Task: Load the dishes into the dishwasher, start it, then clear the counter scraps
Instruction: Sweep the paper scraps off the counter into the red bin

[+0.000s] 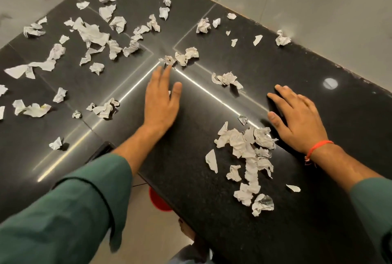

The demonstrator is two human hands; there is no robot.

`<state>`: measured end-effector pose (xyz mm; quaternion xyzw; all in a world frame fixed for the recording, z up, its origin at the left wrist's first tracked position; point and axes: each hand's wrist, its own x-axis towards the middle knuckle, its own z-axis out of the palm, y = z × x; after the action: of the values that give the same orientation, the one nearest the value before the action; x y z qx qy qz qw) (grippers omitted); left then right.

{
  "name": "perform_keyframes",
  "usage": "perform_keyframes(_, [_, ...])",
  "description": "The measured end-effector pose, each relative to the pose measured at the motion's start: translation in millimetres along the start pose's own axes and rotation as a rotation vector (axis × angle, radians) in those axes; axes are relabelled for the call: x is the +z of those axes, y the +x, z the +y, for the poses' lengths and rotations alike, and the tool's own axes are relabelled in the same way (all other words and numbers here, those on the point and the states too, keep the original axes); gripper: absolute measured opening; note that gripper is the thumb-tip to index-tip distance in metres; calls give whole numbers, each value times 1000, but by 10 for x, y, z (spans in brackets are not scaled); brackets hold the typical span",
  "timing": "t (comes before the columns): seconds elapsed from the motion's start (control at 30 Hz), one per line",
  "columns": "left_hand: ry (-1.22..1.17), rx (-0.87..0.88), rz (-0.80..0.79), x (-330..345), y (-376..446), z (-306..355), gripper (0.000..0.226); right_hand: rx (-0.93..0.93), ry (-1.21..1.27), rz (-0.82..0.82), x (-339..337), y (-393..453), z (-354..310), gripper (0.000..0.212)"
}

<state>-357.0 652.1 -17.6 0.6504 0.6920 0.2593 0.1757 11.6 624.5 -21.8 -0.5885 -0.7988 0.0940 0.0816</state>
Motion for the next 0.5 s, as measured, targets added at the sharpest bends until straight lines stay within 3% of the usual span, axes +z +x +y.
perform_keyframes(0.1, [94, 81, -139, 10, 72, -106, 63, 3, -6, -2, -4, 0, -2, 63])
perform_keyframes(0.2, [251, 385, -317, 138, -203, 102, 68, 5, -3, -7, -15, -1, -6, 63])
perform_keyframes(0.3, [230, 705, -518, 202, -426, 361, 68, 10, -7, -14, -23, 8, -12, 63])
perform_keyframes(0.37, [183, 817, -517, 172, -366, 452, 65, 13, -6, -12, -22, 9, -12, 62])
perform_keyframes(0.43, [105, 731, -356, 146, -74, 465, 61, 14, -5, -9, -20, 21, -6, 62])
perform_keyframes(0.5, [45, 467, -167, 119, 396, 388, 58, 13, -1, -13, -11, 28, -1, 61])
